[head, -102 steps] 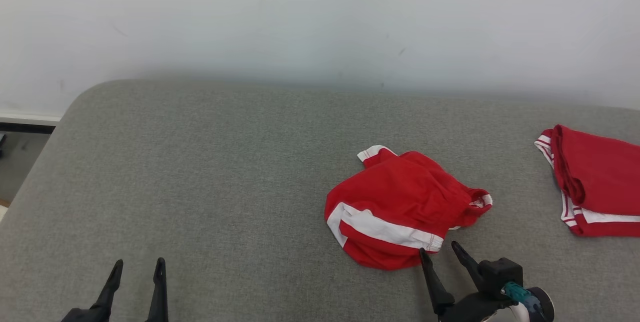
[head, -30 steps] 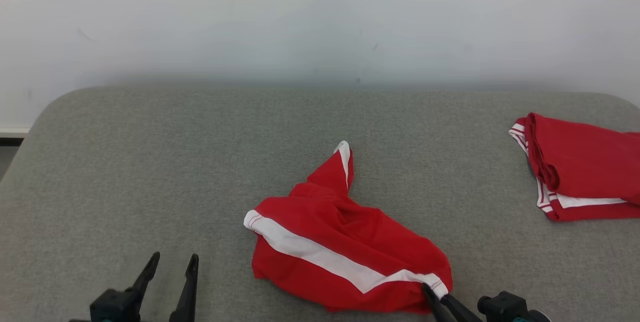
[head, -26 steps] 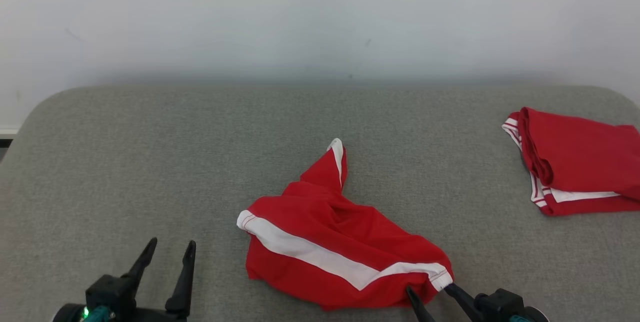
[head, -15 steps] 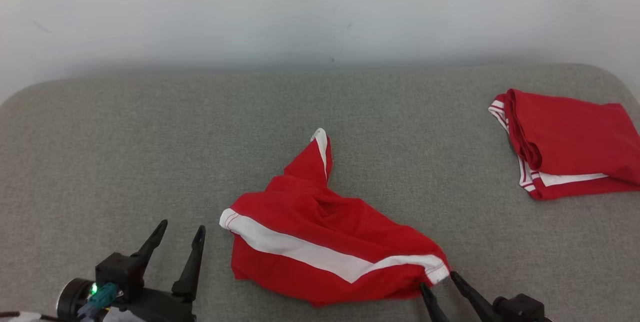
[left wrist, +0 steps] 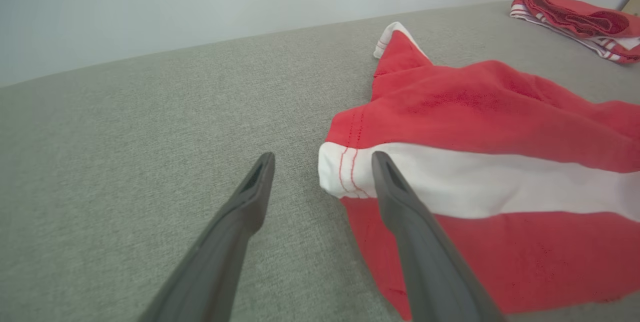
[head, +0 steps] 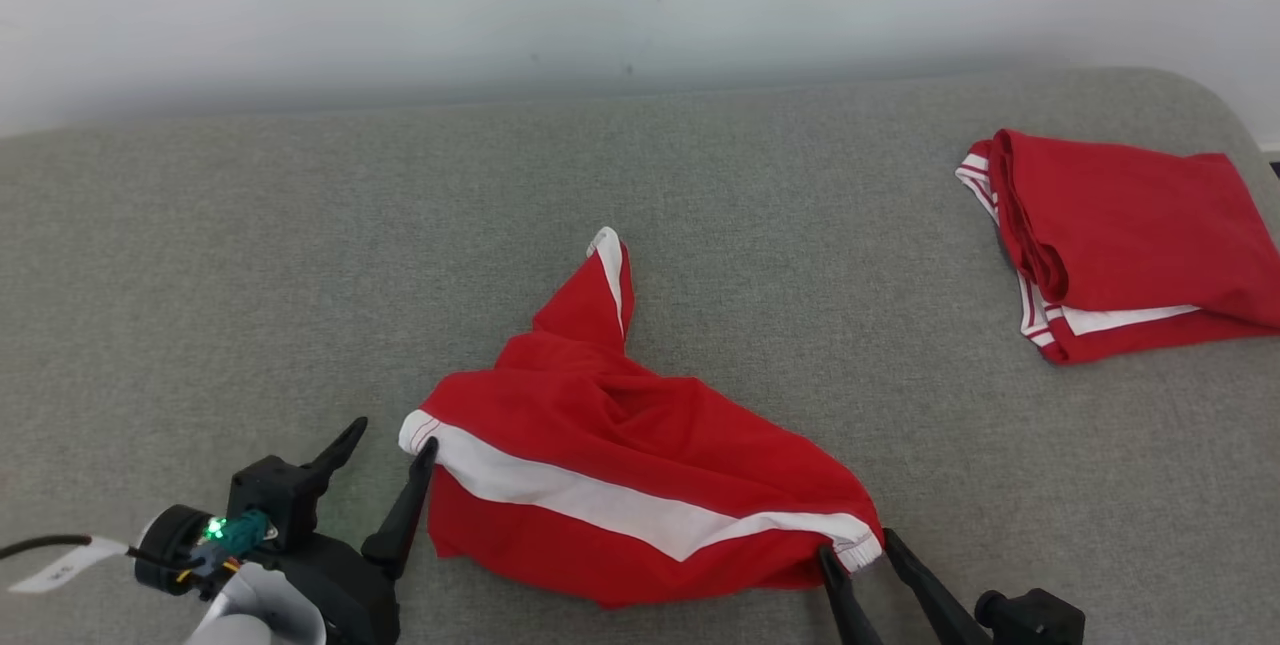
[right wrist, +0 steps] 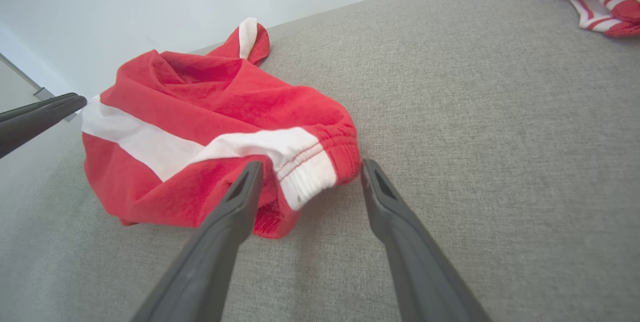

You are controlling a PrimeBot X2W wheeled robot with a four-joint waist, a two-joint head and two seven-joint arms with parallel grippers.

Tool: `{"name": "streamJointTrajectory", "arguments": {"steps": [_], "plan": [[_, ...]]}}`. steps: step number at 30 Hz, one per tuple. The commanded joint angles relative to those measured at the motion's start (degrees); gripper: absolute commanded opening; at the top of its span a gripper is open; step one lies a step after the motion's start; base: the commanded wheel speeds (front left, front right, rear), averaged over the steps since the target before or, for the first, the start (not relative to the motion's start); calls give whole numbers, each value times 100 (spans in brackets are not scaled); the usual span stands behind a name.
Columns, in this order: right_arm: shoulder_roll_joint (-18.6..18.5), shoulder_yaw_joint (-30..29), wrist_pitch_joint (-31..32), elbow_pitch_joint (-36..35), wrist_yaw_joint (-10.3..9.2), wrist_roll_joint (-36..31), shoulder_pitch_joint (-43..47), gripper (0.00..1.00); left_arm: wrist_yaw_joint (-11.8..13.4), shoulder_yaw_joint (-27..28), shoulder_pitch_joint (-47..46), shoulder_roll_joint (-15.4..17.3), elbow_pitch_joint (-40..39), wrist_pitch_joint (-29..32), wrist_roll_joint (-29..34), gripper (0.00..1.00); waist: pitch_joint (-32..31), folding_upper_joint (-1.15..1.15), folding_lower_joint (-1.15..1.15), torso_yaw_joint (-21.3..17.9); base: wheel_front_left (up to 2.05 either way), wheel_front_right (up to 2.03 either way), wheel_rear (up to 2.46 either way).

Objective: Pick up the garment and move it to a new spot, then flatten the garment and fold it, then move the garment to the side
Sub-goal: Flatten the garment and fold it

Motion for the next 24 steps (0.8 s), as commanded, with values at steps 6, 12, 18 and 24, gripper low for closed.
{"name": "streamJointTrajectory", "arguments": {"steps": [6,12,18,24], "plan": [[87,126,-7,4,5,51,-132,100,-159,-41,-280,12,500,74,-181,100,151,0,0,-169,0,0,0],[129,233,-15,66,5,113,-233,100,-268,-125,-389,-107,759,-10,-430,100,170,0,0,-195,0,0,0],[156,250,-77,102,5,177,-216,100,-273,-216,-231,-145,615,-266,-461,100,141,0,0,-190,0,0,0],[197,225,-122,124,5,225,-127,100,-173,-293,34,-132,271,-255,-468,100,113,0,0,-157,0,0,0]]}}
